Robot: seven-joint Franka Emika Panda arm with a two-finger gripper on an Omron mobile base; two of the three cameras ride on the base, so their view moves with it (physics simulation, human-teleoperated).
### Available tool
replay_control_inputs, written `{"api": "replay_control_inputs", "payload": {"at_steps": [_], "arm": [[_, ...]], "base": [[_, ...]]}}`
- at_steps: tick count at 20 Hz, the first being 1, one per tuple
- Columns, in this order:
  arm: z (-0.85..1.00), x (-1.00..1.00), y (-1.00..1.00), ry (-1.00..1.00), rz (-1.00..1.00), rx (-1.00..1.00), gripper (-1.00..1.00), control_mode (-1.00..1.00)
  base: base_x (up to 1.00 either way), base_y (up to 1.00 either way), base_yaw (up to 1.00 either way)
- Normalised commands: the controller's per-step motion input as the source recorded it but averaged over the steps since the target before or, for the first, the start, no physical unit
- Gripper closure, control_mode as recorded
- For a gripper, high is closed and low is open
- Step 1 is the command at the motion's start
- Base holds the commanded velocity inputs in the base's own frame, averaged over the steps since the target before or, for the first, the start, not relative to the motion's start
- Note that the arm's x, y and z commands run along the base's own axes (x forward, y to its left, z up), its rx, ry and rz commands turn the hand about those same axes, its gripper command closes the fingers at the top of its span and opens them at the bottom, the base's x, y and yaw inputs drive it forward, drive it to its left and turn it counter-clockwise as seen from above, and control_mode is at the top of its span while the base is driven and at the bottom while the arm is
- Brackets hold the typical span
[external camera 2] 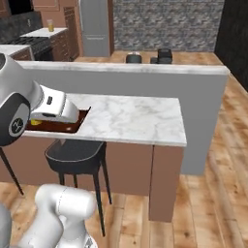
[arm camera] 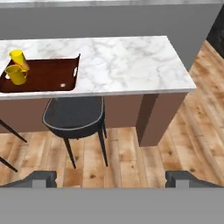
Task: There is a tray on the dining counter. Grab the cup, mug, and pitcher and place them on the tray. The pitcher may be placed next to the tray if it cannot fit the tray.
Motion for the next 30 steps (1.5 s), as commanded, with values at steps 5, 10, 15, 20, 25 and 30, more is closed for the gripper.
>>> {"api": "replay_control_inputs", "payload": {"at_steps": [5, 10, 15, 20, 25, 30], "arm": [[0.00, 0.00, 0.00, 0.00, 0.00, 0.00, -1.00, 1.00], [0.00, 0.00, 0.00, 0.00, 0.00, 0.00, -1.00, 1.00], [0.00, 0.00, 0.00, 0.00, 0.00, 0.00, -1.00, 1.00], [0.00, 0.00, 0.00, 0.00, 0.00, 0.00, -1.00, 1.00], [0.00, 0.00, 0.00, 0.00, 0.00, 0.00, -1.00, 1.00], [0.00, 0.00, 0.00, 0.00, 0.00, 0.00, -1.00, 1.00]], "base": [[-0.18, -1.00, -0.13], [0.00, -1.00, -0.09], [0.00, -1.00, -0.03], [0.02, -1.00, 0.00], [0.29, -1.00, 0.00], [0.90, -0.66, 0.02]]}}
